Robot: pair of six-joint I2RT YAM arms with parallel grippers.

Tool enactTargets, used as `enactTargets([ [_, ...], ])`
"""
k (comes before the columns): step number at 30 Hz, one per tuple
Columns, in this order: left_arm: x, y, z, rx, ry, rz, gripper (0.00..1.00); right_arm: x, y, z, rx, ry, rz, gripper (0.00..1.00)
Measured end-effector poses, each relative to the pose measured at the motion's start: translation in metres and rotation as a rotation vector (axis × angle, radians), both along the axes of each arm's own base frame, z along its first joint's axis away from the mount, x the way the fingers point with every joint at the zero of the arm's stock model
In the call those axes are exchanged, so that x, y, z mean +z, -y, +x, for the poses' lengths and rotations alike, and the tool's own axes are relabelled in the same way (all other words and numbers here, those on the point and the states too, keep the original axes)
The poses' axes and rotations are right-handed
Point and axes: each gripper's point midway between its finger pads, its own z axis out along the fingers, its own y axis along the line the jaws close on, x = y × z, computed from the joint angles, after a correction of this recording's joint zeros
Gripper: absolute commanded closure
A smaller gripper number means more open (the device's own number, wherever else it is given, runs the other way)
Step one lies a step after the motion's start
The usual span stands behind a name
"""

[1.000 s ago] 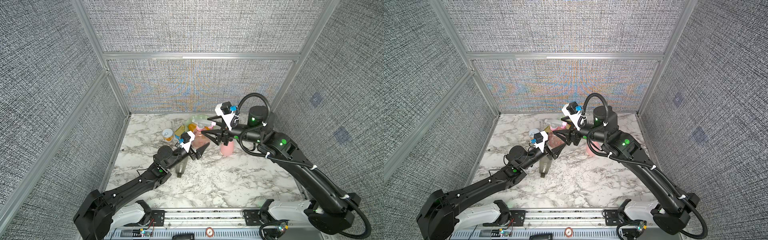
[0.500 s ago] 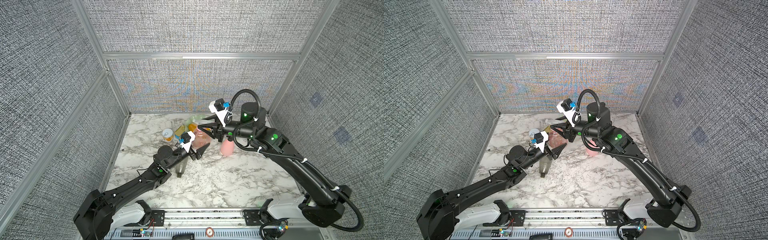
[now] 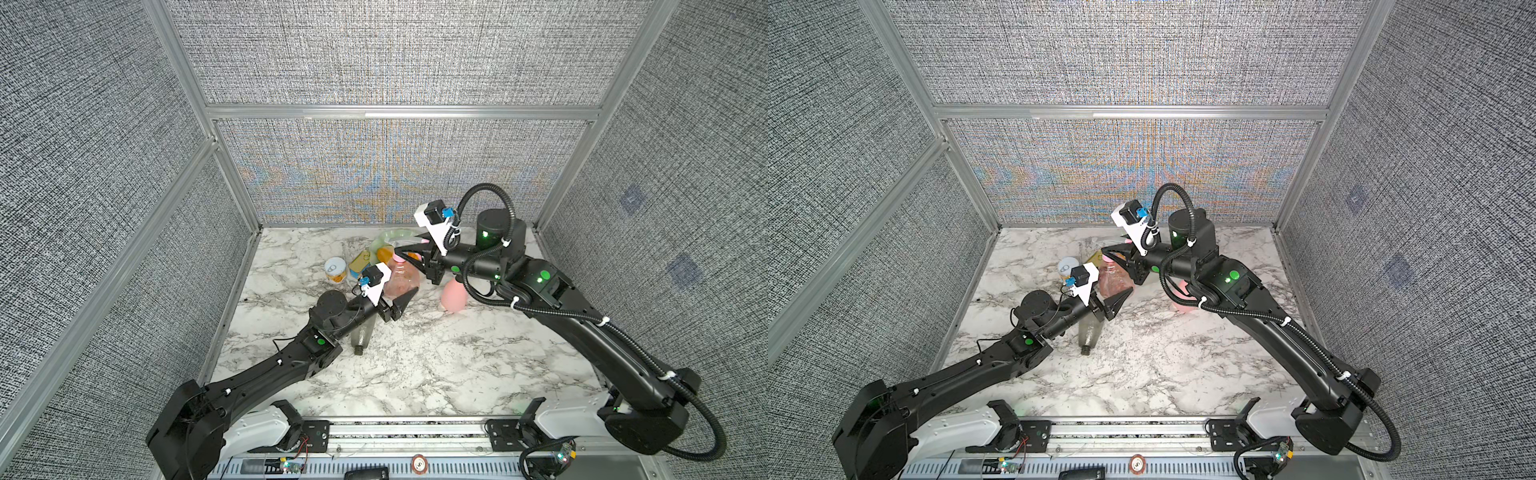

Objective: Attach spray nozzles to spray bottles
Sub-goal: Screw the spray nozzle on the spray bottle.

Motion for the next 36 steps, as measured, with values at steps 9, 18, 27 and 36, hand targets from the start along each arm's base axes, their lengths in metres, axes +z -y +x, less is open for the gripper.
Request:
enactTargets([
  [9, -0.012, -0.003, 0.007, 0.047, -0.031, 0.047, 0.36, -0.014, -0.001, 0.012, -0.124, -0.015, -0.055, 0.86],
  [18, -0.027, -0.023, 0.018, 0.169, -0.043, 0.087, 0.37, -0.037, -0.017, 0.028, -0.322, -0.125, -0.02, 0.87],
  [27, -0.03, -0.04, 0.03, 0.293, -0.017, 0.112, 0.37, -0.039, -0.033, 0.037, -0.58, -0.147, -0.001, 0.86],
  [36, -0.039, -0.055, 0.041, 0.396, -0.007, 0.138, 0.38, -0.044, -0.045, 0.045, -0.742, -0.139, 0.013, 0.78],
])
